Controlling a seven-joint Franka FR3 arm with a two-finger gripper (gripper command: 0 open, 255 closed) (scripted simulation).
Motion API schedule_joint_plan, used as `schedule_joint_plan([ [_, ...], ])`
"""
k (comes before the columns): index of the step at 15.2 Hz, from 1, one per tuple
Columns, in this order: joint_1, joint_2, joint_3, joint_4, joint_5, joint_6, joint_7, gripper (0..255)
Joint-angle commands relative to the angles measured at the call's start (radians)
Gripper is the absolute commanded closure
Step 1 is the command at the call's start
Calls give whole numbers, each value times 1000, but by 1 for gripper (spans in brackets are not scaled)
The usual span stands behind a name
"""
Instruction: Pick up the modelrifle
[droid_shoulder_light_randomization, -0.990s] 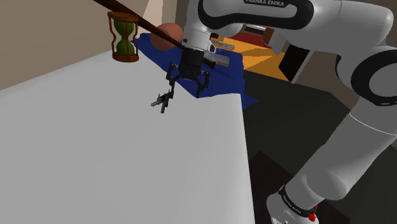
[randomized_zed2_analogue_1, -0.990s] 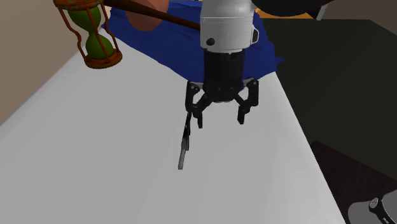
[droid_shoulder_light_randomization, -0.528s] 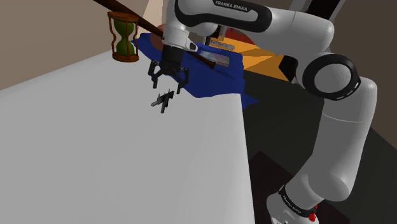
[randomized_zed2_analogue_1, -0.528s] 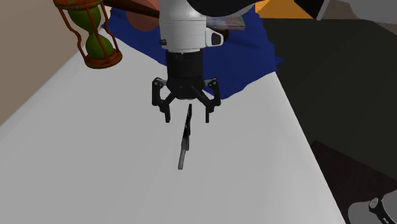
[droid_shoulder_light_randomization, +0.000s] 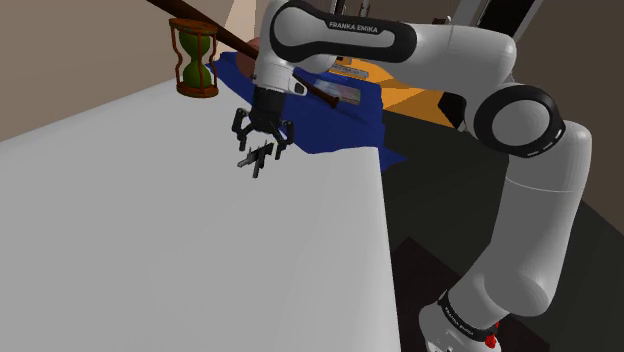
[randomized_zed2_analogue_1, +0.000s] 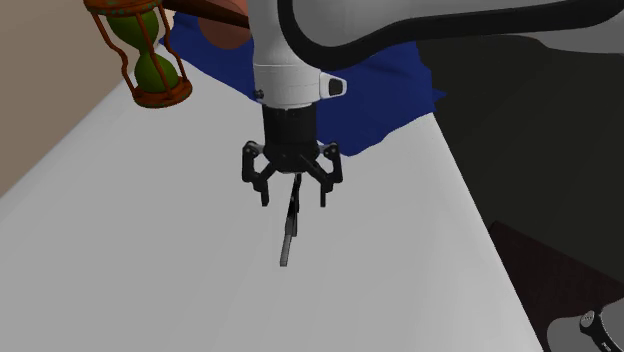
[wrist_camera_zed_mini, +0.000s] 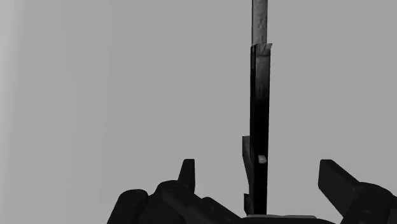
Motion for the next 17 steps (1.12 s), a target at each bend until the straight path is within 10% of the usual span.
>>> schedule_joint_plan([
  [1, 0, -1, 0, -6, 0, 5, -1, 255],
  [17, 6, 11, 3, 105, -4, -91, 26, 255],
])
